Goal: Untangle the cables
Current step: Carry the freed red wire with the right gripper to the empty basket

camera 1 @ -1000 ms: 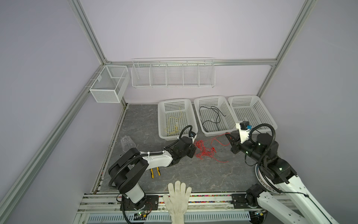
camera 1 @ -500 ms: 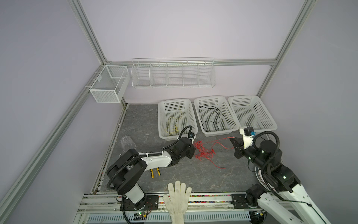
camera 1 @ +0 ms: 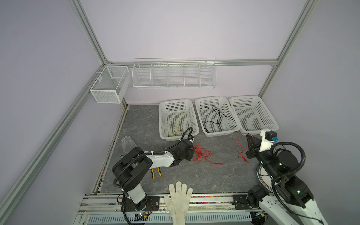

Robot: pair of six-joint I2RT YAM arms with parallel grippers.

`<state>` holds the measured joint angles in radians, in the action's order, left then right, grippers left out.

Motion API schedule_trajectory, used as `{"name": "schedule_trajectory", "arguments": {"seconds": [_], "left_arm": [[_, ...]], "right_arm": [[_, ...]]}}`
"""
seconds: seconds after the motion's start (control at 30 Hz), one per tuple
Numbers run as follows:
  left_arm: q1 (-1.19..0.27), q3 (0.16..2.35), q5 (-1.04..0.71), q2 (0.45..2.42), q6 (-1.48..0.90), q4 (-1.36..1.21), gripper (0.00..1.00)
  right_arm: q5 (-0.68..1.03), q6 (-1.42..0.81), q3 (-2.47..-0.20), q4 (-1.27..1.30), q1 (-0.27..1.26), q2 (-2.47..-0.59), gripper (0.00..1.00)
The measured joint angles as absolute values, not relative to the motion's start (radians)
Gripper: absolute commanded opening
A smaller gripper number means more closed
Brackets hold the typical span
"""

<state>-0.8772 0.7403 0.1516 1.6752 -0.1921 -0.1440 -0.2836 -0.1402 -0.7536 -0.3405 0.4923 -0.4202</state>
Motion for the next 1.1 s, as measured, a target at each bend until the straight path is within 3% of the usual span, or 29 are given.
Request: {"name": "schedule_trajectory", "arguments": {"seconds": [0.57,1.1], "left_arm": [[-0.877,0.713,0.129,1.638,-0.178,-0.162,0.0],[-0.877,0.696,0.126,1.627,-0.179,-0.168,0.0]], "right_arm": [[-0.634,-0.102,-1.112,-0.231,0.384,-0.892,0.06],[-0.585,-0.052,-1.332,-0.134,0.201,-1.2,0.06]]}}
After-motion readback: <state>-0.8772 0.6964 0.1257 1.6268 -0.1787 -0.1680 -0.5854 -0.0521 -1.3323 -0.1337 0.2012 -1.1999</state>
